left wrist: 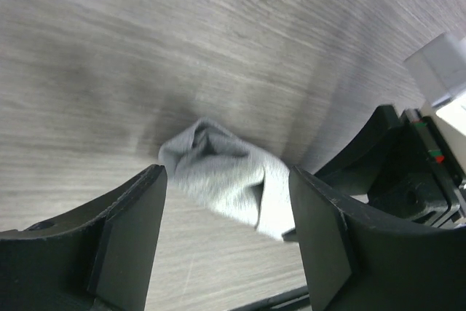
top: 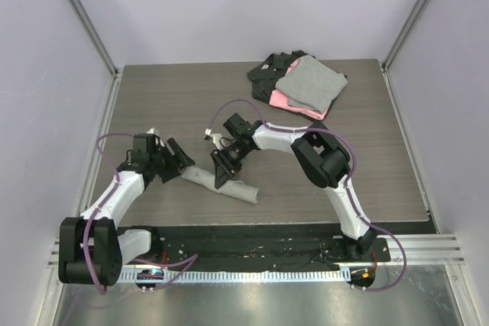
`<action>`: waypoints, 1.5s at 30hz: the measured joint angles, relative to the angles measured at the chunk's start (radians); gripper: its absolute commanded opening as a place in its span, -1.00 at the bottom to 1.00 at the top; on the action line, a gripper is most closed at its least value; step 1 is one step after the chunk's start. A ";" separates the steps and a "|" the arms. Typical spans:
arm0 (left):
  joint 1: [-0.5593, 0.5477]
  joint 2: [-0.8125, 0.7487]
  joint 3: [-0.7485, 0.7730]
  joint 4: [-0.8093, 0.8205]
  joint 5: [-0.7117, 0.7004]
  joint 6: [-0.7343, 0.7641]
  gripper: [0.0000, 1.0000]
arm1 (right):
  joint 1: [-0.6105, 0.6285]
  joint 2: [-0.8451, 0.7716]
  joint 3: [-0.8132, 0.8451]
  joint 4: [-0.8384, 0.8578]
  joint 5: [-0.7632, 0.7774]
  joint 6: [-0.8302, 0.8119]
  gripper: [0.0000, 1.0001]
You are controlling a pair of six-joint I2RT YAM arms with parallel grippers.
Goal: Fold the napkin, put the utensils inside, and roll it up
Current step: Roll the napkin with the utensil
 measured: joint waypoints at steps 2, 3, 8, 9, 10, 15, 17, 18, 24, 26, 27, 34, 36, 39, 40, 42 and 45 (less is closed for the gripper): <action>0.000 0.026 0.000 0.028 0.007 -0.002 0.37 | -0.006 0.009 0.000 -0.006 -0.029 0.007 -0.21; 0.000 0.037 -0.001 0.043 0.013 -0.004 0.33 | -0.008 0.012 0.000 -0.010 -0.041 0.010 -0.21; 0.000 0.072 -0.013 0.117 0.043 -0.012 0.21 | -0.013 0.025 0.000 -0.026 -0.075 0.023 -0.21; 0.000 0.077 -0.017 0.130 0.051 -0.013 0.20 | -0.014 0.027 0.000 -0.028 -0.081 0.026 -0.21; 0.000 0.080 -0.021 0.139 0.058 -0.014 0.18 | -0.015 0.028 0.000 -0.030 -0.085 0.029 -0.21; -0.013 0.083 -0.058 0.188 0.095 -0.022 0.05 | -0.022 0.041 0.008 -0.036 -0.101 0.047 -0.21; -0.020 0.083 -0.073 0.208 0.110 -0.029 -0.11 | -0.024 0.044 0.010 -0.037 -0.106 0.054 -0.21; -0.023 0.084 -0.079 0.215 0.116 -0.033 -0.17 | -0.025 0.044 0.010 -0.038 -0.108 0.057 -0.21; -0.031 0.114 -0.088 0.254 0.135 -0.044 -0.72 | -0.028 0.044 0.010 -0.048 -0.109 0.068 -0.07; -0.033 0.127 -0.088 0.266 0.139 -0.043 -0.81 | -0.029 0.044 0.010 -0.050 -0.112 0.076 0.01; -0.033 0.133 -0.088 0.269 0.140 -0.044 -0.84 | -0.029 0.042 0.011 -0.052 -0.112 0.080 0.04; -0.034 0.169 -0.088 0.287 0.141 -0.058 -0.88 | -0.026 0.007 0.011 -0.075 -0.066 0.091 0.37; -0.034 0.169 -0.087 0.287 0.140 -0.061 -0.89 | -0.026 -0.010 0.008 -0.082 -0.041 0.095 0.47; -0.034 0.169 -0.083 0.285 0.136 -0.063 -0.94 | -0.027 -0.040 -0.002 -0.084 0.012 0.098 0.59; -0.035 0.169 -0.081 0.285 0.134 -0.064 -0.98 | -0.029 -0.051 -0.006 -0.083 0.033 0.099 0.61; -0.037 0.174 -0.072 0.283 0.126 -0.066 -1.00 | -0.036 -0.077 -0.024 -0.076 0.085 0.097 0.66; -0.039 0.199 -0.053 0.283 0.110 -0.072 -1.00 | -0.063 -0.121 -0.059 -0.073 0.149 0.100 0.71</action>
